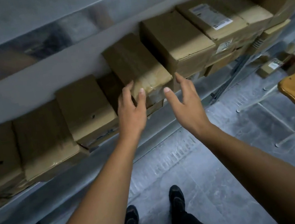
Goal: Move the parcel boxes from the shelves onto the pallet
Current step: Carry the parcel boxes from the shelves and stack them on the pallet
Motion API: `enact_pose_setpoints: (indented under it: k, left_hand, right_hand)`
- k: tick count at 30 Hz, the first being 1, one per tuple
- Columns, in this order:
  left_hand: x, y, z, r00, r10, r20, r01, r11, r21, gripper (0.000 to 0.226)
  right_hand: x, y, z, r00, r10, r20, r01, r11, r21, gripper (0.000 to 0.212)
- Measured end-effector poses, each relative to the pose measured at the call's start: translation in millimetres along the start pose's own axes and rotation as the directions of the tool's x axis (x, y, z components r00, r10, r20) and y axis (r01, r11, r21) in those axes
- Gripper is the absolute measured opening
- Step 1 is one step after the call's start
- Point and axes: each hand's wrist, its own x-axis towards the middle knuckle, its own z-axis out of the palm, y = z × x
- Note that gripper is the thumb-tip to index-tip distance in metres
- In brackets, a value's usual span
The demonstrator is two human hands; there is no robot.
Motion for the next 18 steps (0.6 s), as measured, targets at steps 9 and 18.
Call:
enact_pose_setpoints:
  k: [9,18]
  left_hand:
    - [-14.3,22.7,6.0,0.957,-0.066,-0.281,-0.003,0.971,-0.241,0.035]
    - [-74.5,5.6,-67.1,0.844,-0.105,-0.526,-0.074,0.948,-0.310,0.069]
  right_hand:
    - [6.9,-13.0,7.7,0.991,-0.120,-0.061,0.126,0.986,0.109,0.053]
    - [-30.7,-61.2,53.1,0.974,-0.208,0.095,0.181,0.955,0.235,0.053]
